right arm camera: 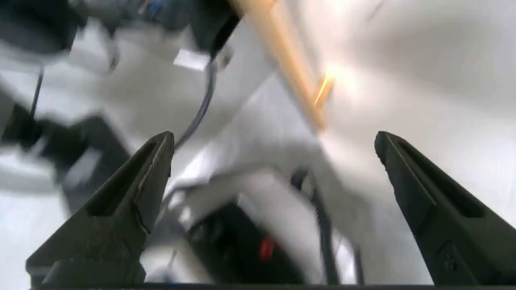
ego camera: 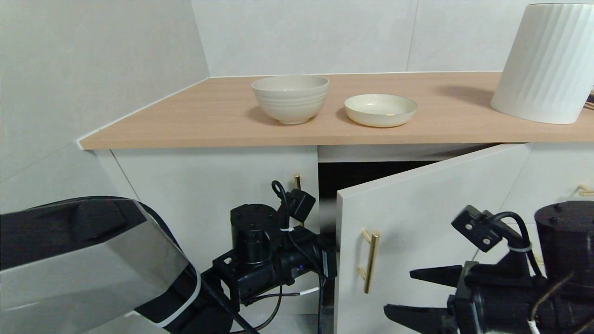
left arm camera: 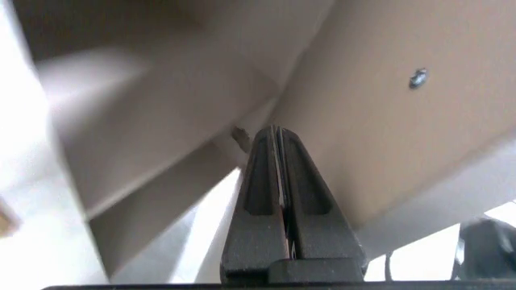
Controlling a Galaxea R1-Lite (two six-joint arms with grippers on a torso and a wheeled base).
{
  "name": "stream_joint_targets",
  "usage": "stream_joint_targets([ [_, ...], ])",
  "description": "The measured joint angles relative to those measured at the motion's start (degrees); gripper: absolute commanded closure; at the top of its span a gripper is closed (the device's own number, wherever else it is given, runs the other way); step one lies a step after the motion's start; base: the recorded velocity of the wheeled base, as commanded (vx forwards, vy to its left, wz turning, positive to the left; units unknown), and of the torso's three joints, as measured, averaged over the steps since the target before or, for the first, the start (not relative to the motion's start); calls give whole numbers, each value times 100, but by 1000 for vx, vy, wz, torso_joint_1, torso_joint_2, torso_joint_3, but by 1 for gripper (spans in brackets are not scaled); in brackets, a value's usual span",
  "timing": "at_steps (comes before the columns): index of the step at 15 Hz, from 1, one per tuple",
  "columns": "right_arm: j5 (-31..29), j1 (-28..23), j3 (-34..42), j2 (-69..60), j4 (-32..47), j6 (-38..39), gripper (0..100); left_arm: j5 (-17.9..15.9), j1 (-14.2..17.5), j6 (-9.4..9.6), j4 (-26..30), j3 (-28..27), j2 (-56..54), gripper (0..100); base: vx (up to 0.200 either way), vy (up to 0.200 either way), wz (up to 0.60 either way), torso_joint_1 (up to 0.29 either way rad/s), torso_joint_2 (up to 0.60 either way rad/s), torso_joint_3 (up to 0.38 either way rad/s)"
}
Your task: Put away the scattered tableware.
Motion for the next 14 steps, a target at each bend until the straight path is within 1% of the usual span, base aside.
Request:
stream_joint_targets([
  [1, -9, 88, 9, -315, 457, -2, 0, 2, -13, 0, 57, 11, -39, 100, 0, 0, 0, 0, 0, 0],
  [2, -2, 154, 45, -560, 725, 0, 0, 7, -21, 0, 69, 22, -61, 100, 0, 0, 0, 0, 0, 0],
  [7, 11, 229, 201, -1095, 837, -6, 0, 20, -35, 0, 69, 76, -73, 100, 0, 0, 0, 0, 0, 0],
  [11, 11, 234, 221, -1147, 837, -17, 0, 33, -38, 0, 241, 52, -73, 100, -200, 0, 0, 4, 4, 5],
  [13, 15, 238, 227, -1158, 835, -17, 0, 16, -88, 2, 241, 37, -73, 100, -200, 0, 0, -5, 2, 2],
  [14, 13, 236, 229, -1161, 840, -17, 0, 16, -90, 0, 244, 26, -72, 100, 0, 0, 0, 0, 0, 0],
])
